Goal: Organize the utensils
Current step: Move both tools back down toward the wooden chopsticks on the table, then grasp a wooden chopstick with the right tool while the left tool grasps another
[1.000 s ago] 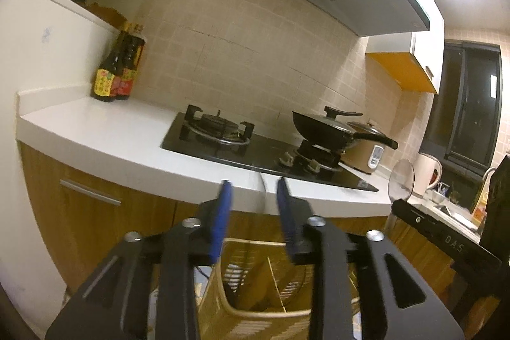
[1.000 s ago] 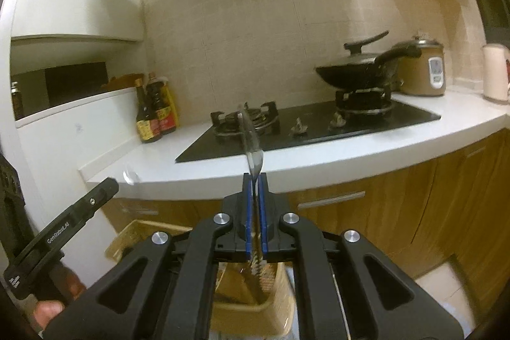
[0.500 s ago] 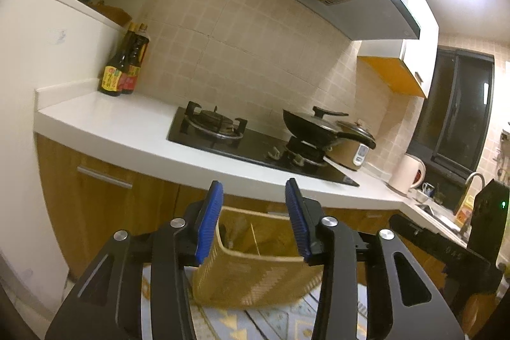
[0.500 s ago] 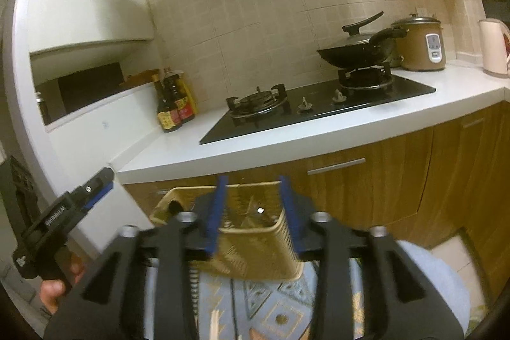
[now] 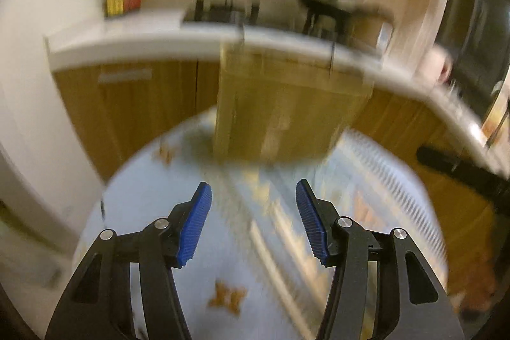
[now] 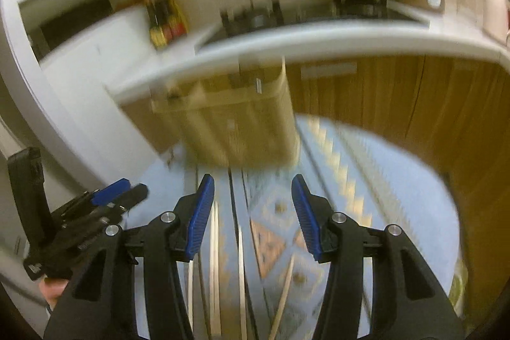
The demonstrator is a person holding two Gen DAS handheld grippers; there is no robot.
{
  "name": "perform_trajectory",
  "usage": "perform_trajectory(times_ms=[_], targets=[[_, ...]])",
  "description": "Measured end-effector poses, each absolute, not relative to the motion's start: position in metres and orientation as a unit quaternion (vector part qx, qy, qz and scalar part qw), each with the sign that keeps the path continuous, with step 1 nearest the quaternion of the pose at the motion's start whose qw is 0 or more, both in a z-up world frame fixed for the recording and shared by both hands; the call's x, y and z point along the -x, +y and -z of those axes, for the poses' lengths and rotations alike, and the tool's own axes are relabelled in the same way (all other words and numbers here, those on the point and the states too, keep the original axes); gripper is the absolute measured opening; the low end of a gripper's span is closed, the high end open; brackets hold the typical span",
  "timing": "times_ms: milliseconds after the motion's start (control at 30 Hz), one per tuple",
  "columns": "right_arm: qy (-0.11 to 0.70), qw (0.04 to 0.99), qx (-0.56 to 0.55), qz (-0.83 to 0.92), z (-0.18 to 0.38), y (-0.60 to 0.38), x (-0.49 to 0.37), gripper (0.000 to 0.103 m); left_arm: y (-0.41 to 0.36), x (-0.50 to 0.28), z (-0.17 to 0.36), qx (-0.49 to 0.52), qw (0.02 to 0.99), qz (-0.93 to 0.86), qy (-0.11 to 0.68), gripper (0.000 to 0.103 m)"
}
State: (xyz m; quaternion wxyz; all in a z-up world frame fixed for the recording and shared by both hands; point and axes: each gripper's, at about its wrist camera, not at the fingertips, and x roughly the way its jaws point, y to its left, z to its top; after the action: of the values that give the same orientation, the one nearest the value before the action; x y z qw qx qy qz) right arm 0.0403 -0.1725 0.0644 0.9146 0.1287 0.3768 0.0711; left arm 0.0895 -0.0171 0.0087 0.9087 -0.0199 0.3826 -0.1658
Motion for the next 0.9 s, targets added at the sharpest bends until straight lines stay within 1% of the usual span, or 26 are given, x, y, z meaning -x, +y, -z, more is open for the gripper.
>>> perform_trajectory(times_ms=[67,133,167,233,267,300,400,567,700,767,833,867,900], targets=[[0.413,0.898,-0.135,-0.070,-0.045,-0.170,-0.040,0.047,-0.020,-0.087,0.011,0.014,0.896,0.162,0.414,0.051],[0.447,0.881,-0.141,-0.067,-0.023,-0.167,-0.041,0.047,-0.022,-0.087,0.031,0.015,0.880,0.165,0.446,0.044],[0.457,0.874,-0.147,-0.069,-0.016,-0.168,-0.040,0.046,-0.024,-0.087,0.041,0.012,0.870,0.165,0.464,0.044],[0.489,0.845,-0.199,-0.087,0.006,-0.175,-0.042,0.033,-0.028,-0.086,0.050,0.003,0.862,0.167,0.479,0.044],[0.513,0.822,-0.229,-0.097,0.019,-0.180,-0.045,0.032,-0.030,-0.086,0.053,-0.002,0.860,0.167,0.482,0.044],[0.523,0.813,-0.237,-0.096,0.028,-0.181,-0.044,0.032,-0.032,-0.085,0.055,-0.010,0.859,0.165,0.485,0.044],[0.537,0.818,-0.196,-0.064,0.036,-0.178,-0.040,0.032,-0.039,-0.086,0.057,-0.022,0.855,0.166,0.491,0.042],[0.559,0.801,-0.204,-0.068,0.051,-0.171,-0.031,0.032,-0.053,-0.084,0.061,-0.053,0.852,0.161,0.496,0.040],[0.560,0.815,-0.142,-0.042,0.048,-0.154,-0.022,0.025,-0.062,-0.082,0.062,-0.083,0.855,0.153,0.488,0.039],[0.558,0.822,-0.107,-0.029,0.047,-0.144,-0.017,0.018,-0.066,-0.080,0.062,-0.098,0.857,0.149,0.483,0.036],[0.556,0.827,-0.080,-0.014,0.047,-0.136,-0.014,0.005,-0.068,-0.077,0.062,-0.111,0.857,0.151,0.480,0.033],[0.555,0.829,-0.066,-0.010,0.048,-0.132,-0.013,0.005,-0.067,-0.075,0.061,-0.115,0.857,0.151,0.479,0.032],[0.554,0.830,-0.060,-0.009,0.049,-0.130,-0.013,0.005,-0.068,-0.074,0.061,-0.120,0.857,0.155,0.477,0.025]])
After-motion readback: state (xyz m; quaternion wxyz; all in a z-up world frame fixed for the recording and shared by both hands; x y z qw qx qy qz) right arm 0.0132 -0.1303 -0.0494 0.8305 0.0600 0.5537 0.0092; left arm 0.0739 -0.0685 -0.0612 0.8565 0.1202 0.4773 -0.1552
